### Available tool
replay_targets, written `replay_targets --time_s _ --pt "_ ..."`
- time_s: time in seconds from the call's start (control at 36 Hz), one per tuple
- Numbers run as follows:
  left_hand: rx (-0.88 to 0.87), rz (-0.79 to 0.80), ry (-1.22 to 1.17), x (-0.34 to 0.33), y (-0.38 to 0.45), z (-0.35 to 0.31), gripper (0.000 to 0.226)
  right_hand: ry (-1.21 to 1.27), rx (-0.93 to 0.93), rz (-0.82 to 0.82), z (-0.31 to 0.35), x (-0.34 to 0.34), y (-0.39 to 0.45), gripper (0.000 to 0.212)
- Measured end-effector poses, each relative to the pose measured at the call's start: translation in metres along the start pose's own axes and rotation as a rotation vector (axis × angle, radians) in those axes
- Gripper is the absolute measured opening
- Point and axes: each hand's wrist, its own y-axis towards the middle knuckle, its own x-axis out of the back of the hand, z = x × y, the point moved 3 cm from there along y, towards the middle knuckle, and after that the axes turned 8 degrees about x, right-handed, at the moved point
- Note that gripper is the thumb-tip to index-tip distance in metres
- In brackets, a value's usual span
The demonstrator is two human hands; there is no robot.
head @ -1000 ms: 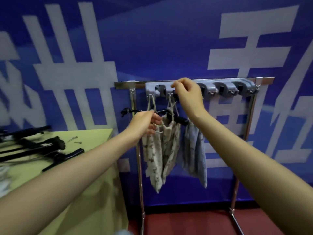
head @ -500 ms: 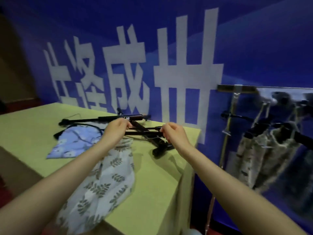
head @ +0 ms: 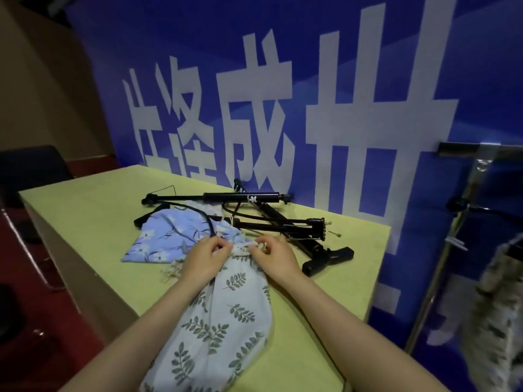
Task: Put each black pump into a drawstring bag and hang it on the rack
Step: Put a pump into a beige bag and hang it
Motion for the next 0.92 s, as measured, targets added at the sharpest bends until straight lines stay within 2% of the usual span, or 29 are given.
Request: replay_targets --time_s 0.11,0.28,0.42,0.5,0.61,0.69,0.78,0.86,0.92 --pt "-0.016 0.041 -0.103 -0.004 0.004 0.006 0.024 0.058 0.001 0.000 0.000 0.002 0.000 0.020" --pt "-0.044 0.055 -0.126 -0.006 0.003 0.008 0.013 0.073 -0.017 -0.055 -0.003 0.008 -0.005 0.002" --pt "-0.155 0.097 -0.084 -0.006 -0.007 -0.002 0.004 0.446 -0.059 -0.198 0.005 0.019 -0.013 0.010" --pt "-0.160 0.175 -0.155 -0.005 -0.013 -0.010 0.010 0.548 -0.065 -0.263 0.008 0.024 -0.018 0.008" --pt "-0.083 0.303 -0.245 0.007 -0.010 -0.032 0.025 0.576 -0.034 -0.332 0.011 0.028 -0.019 0.009" --pt "-0.104 0.356 -0.151 0.014 -0.006 -0.049 0.022 0.625 0.009 -0.336 0.015 0.032 -0.020 0.012" --pt "-0.107 0.483 -0.048 0.019 -0.003 -0.059 0.023 0.705 0.044 -0.375 0.019 0.039 -0.022 0.014" --pt "-0.051 0.668 -0.152 0.028 -0.002 -0.066 0.031 0.777 0.055 -0.403 0.021 0.048 -0.023 0.012" --pt "-0.016 0.697 -0.231 0.035 0.002 -0.070 0.030 0.796 0.047 -0.387 0.023 0.051 -0.021 0.008"
